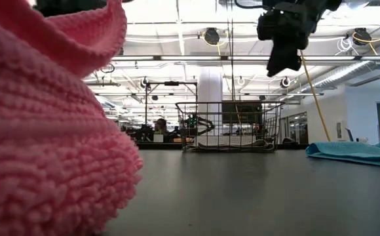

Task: Fold microfiber towels
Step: Fold the pink towel

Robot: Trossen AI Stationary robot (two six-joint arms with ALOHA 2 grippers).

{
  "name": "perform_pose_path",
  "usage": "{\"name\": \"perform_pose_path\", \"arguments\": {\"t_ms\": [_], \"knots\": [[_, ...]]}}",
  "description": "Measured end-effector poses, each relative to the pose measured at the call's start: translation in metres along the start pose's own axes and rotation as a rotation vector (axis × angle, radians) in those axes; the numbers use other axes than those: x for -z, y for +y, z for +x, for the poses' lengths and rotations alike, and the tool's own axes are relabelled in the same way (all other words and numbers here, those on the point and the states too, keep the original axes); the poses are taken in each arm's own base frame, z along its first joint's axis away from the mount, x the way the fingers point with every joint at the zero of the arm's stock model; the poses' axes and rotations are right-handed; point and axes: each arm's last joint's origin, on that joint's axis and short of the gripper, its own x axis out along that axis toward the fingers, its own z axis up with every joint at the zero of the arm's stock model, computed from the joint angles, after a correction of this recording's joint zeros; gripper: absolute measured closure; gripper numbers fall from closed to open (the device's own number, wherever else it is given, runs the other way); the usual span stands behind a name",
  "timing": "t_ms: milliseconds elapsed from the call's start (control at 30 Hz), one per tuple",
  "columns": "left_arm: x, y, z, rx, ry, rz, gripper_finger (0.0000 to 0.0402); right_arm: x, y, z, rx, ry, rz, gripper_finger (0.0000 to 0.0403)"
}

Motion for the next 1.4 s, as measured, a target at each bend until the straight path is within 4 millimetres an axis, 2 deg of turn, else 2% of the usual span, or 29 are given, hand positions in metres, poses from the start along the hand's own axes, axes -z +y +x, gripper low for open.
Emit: {"name": "perform_pose_path", "arguments": {"t_ms": [100,200,400,667,833,1133,1400], "knots": [[-0.007,-0.001,0.002,0.026,0.005,0.03,0.0289,0.003,0.008,0.002,0.006,0.017,-0.032,0.0307],[-0.01,-0.009,0.002,0.133,0.048,0.107,0.0289,0.004,0.012,0.003,0.029,0.009,-0.033,0.0308],[-0.002,-0.027,-0.004,0.34,0.093,0.238,0.0289,0.004,0.013,0.003,0.043,0.005,-0.029,0.0308],[0.035,-0.04,-0.007,0.351,0.198,0.24,0.0289,0.004,0.013,0.003,0.043,0.005,-0.043,0.0308],[0.055,-0.052,0.004,0.297,0.237,0.182,0.0289,0.004,0.013,0.003,0.051,0.003,-0.06,0.0308],[0.069,-0.094,0.019,0.532,0.286,0.239,0.0288,0.004,0.012,0.003,0.069,-0.001,-0.063,0.0308],[0.089,-0.106,0.038,0.504,0.391,0.294,0.0288,0.004,0.012,0.003,0.07,0.004,-0.062,0.0308]]}}
